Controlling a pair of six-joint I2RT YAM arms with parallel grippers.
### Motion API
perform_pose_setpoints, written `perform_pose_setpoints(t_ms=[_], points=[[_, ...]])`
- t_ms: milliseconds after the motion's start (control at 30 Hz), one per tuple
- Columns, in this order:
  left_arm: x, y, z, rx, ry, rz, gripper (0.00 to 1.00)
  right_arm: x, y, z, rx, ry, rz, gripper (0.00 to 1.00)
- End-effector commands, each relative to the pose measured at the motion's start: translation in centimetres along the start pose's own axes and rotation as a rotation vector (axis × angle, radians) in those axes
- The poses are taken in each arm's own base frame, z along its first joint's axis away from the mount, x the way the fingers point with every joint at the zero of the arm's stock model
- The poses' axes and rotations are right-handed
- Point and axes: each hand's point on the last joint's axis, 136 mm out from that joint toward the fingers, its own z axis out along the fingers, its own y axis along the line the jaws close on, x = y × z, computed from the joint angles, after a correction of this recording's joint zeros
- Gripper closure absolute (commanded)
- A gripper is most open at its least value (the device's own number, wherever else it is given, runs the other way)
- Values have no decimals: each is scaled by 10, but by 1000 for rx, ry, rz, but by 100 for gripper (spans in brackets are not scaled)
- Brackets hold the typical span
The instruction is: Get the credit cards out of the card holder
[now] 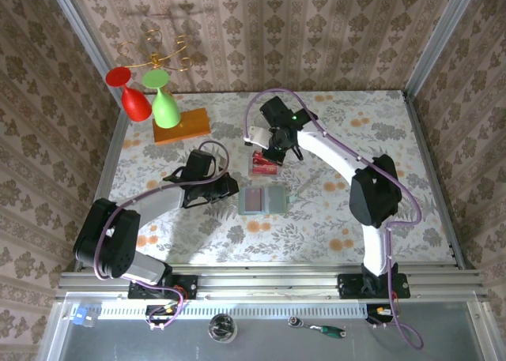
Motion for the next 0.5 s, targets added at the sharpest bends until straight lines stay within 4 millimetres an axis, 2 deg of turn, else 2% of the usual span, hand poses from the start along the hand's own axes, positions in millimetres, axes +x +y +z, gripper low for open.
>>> perform_pose_setpoints(t_ms=[0,467], points=[[-2,1,-6,-1,-25,-2,88,12,2,4,-52,90,-109,97],[-1,4,-5,1,-18,-12,88,15,-6,34,-147,167,-176,95]])
